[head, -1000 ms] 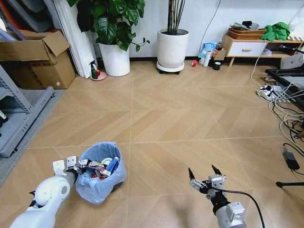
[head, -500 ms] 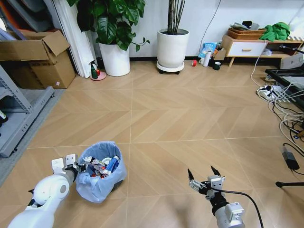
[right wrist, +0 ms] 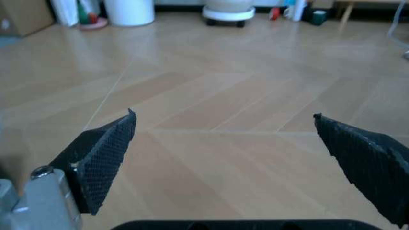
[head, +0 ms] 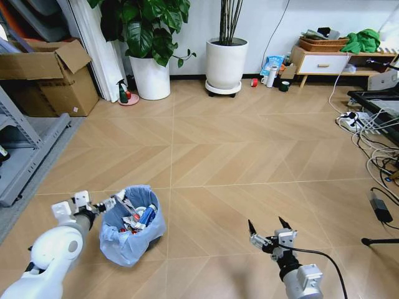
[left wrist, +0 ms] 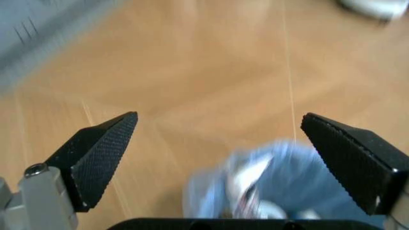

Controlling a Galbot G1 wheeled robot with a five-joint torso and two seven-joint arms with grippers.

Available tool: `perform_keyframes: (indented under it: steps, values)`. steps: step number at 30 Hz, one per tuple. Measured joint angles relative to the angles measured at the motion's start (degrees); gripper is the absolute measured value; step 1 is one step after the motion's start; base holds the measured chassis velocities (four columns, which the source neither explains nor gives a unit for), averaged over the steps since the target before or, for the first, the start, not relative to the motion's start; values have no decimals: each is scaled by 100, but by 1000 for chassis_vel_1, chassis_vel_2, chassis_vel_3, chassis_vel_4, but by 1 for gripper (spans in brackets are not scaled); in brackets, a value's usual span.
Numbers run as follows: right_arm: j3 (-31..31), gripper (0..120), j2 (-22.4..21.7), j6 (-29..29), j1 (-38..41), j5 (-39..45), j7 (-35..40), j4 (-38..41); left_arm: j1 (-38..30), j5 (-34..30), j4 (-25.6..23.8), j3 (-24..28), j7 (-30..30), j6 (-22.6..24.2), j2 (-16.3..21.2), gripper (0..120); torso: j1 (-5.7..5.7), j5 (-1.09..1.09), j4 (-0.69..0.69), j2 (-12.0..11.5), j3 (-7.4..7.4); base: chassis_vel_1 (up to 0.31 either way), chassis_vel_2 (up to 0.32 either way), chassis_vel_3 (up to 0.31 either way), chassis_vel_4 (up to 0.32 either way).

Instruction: Pick up the trash bin and place the garbage on the floor into it.

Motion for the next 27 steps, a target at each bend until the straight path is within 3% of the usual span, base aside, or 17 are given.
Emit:
perform_keyframes:
  steps: [3,6,12,21,27]
  values:
    - [159,100,-52,-118,97,265,80,76,222,527,-347,-137,100,-306,-190,100,0,0,0,0,0,0,0,0,0]
    - [389,100,-182,-317,189,724,296,206,620,1806,-712,-199,533,-768,-534,100,0,0,1,0,0,0,0,0,0]
    - [609,100,-231,-403,147,879,550,424,956,3058,-796,-11,947,-1279,-914,100,0,0,2,0,0,0,0,0,0]
    - [835,100,39,-458,79,565,674,1001,1324,3504,-818,462,994,-1709,-1128,100,0,-1,0,0,0,0,0,0,0]
    - [836,100,93,-328,-17,390,539,1373,1816,3426,-1056,390,1390,-1816,-1096,100,0,-1,1,0,0,0,0,0,0]
